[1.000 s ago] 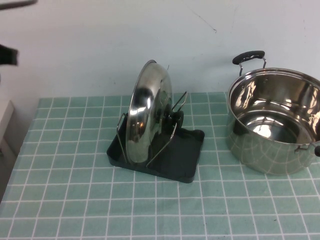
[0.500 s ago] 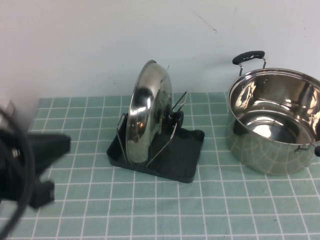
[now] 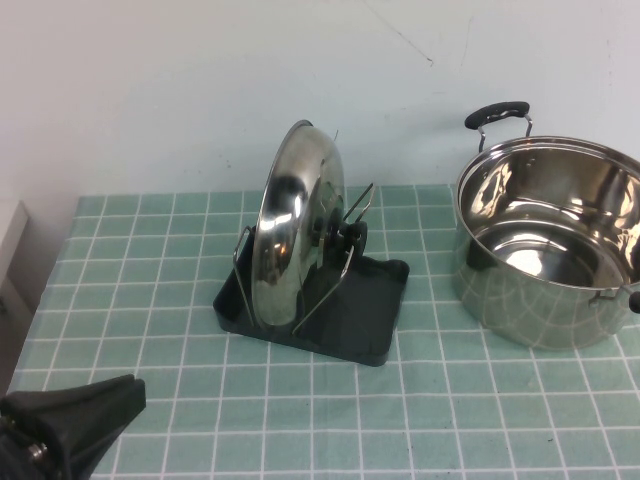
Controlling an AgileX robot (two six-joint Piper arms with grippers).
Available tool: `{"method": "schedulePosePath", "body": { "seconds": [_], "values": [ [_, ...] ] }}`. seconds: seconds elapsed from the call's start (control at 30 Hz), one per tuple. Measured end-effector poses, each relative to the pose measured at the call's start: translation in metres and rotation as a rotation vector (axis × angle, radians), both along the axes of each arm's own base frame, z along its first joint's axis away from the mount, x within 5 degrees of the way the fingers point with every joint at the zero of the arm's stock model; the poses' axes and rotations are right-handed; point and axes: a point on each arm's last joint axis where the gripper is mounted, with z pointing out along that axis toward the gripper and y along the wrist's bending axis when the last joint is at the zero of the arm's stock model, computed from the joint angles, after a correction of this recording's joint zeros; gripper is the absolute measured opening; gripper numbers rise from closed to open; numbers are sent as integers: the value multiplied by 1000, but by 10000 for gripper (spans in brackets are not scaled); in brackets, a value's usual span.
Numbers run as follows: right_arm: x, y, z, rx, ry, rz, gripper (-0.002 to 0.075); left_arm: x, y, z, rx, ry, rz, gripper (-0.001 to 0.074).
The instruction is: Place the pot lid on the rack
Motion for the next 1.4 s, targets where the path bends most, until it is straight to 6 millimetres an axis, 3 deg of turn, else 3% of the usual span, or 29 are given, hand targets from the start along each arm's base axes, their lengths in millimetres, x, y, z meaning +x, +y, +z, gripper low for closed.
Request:
{"method": "schedulePosePath", "body": {
  "seconds": [0.53, 0.77, 0.93, 1.17, 1.4],
  "values": [
    [0, 0, 0, 4, -2, 1, -1, -3, -2, -7, 8, 32, -27, -2],
    [0, 0, 0, 4, -2, 1, -1, -9, 16, -17, 50, -156, 151, -2],
    [0, 0, 0, 4, -2, 1, -1, -19, 34, -43, 88, -297, 324, -2],
    [0, 0, 0, 4, -2, 1, -1, -29, 44, -79, 213, -383, 391, -2],
    [0, 0, 0, 4, -2, 1, -1, -33, 45, -95, 11, -260, 440, -2]
  ]
}}
